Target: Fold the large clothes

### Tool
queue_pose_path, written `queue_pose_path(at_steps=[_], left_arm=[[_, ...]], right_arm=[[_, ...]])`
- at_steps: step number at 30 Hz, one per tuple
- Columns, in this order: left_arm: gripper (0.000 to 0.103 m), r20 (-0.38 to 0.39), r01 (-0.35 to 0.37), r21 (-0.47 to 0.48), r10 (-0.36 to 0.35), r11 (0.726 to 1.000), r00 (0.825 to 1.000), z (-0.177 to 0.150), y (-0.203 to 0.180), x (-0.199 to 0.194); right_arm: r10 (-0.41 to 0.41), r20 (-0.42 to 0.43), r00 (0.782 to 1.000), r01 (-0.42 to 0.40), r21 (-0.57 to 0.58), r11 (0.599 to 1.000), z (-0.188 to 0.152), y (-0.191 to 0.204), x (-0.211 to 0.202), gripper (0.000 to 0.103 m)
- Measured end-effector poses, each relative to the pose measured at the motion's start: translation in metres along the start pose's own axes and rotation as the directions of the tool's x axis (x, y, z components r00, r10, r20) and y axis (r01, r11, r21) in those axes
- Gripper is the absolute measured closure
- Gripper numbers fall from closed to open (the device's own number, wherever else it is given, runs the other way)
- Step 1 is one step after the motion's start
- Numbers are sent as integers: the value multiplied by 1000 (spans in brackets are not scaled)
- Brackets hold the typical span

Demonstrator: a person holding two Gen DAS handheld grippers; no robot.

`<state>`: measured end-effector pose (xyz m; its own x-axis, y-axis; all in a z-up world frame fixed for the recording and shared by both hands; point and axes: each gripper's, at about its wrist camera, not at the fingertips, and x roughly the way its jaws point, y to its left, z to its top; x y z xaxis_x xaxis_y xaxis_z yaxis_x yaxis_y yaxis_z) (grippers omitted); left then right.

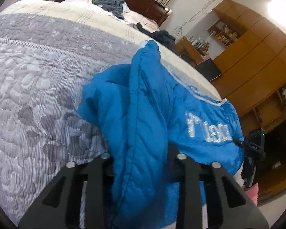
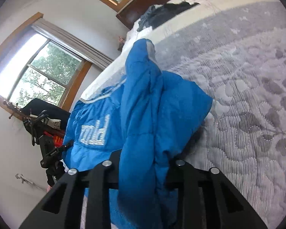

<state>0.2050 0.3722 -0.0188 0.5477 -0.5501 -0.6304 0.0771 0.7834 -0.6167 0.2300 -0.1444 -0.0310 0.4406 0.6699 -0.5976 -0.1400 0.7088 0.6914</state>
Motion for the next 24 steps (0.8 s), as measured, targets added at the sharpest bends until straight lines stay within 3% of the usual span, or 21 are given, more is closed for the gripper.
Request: queue_pose_path(at_steps=[9,19,24], left_arm=[[82,-28,85,43,-84,995,996,-30,-31,-58],[82,-84,85,38,-81,996,993,-130,-26,-142],[80,-87,55,30,-52,998,995,-168,-6,-146]], right_arm=[[2,-13,1000,-3,-107,994,-33,56,-53,77],[-56,-124,991,31,-191,981,-131,95,-87,77],[-88,-166,982,59,-174,983,-167,88,-88,76]])
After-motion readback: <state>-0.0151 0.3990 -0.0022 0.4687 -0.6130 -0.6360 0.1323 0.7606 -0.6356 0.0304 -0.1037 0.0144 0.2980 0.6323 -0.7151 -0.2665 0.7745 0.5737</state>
